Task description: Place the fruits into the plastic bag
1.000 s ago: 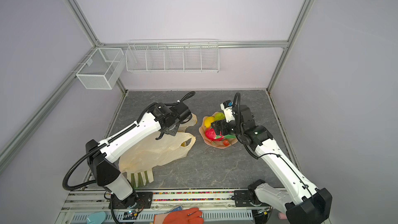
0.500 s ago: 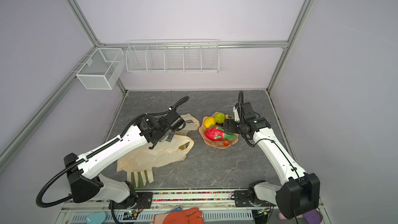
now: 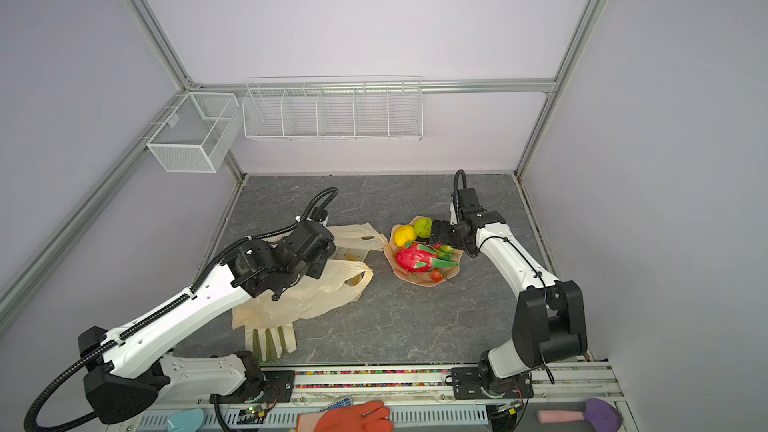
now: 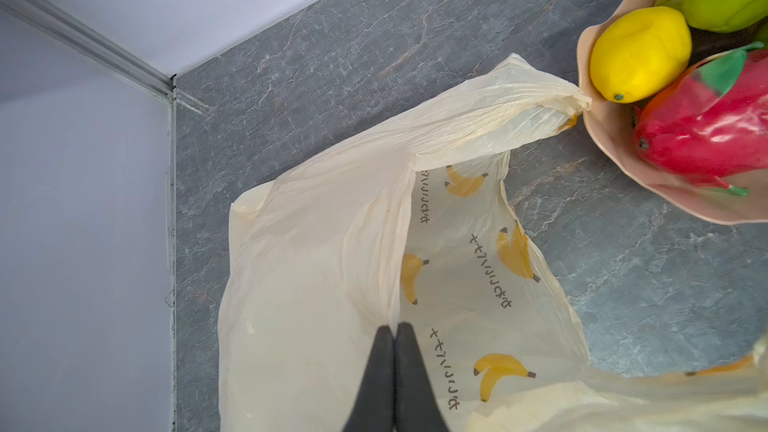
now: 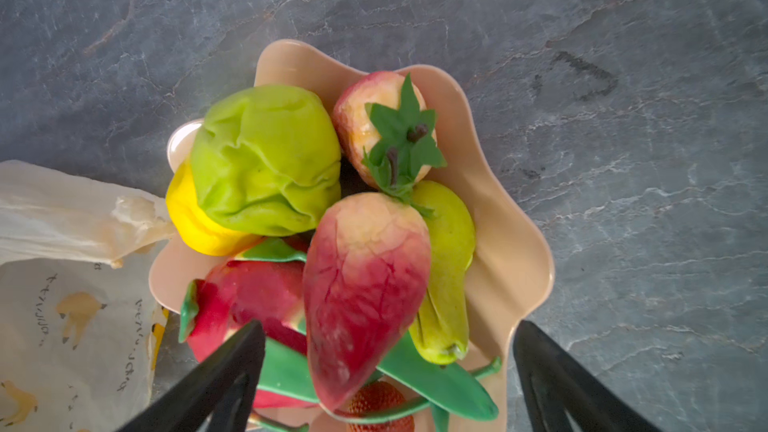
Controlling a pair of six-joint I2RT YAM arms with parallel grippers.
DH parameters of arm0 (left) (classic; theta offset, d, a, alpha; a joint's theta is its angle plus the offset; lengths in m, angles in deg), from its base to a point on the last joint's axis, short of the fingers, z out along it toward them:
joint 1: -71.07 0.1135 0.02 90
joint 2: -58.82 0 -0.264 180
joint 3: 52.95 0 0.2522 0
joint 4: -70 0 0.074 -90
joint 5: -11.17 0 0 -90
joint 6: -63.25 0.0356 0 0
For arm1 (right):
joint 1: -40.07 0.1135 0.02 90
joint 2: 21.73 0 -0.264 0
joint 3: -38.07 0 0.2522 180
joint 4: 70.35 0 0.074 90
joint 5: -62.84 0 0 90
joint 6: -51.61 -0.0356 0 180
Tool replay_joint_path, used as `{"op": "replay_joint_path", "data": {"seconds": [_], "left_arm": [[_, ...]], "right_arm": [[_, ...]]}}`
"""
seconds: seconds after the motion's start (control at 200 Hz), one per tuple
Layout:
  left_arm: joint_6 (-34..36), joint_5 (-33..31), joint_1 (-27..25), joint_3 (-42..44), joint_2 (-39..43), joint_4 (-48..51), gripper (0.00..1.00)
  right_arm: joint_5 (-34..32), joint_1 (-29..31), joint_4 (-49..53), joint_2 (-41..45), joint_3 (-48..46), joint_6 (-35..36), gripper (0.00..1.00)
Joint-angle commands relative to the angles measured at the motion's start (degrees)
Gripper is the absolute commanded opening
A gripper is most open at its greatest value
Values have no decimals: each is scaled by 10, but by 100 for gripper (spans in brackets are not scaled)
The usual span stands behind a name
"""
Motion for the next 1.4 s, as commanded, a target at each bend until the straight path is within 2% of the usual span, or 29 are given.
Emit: {"op": "replay_joint_path", "data": {"seconds": [0.0,0.315,0.59,0.815,1.215,1.395], "left_arm": [[21,16,-4,18,22,-36,0],[15,1,-5,43,49,-20,0],[11,-54,-5,24,63,24,0],[29,-72,-5,19,77,34,0],[53,-107,-6,24,98,11,0],[46,-103,-5,33,109,-1,0]], "right_arm": [[11,-2,-23,-14,13,-19,93],[2,-2,-31,-40,18,-29,84],[3,-1,-37,-53,21,-31,73],[10,2,-40,-57,18,-34,66],[10,4,-21,-13,34,-44,52],[26,5,-14,18,45,-44,44]]}}
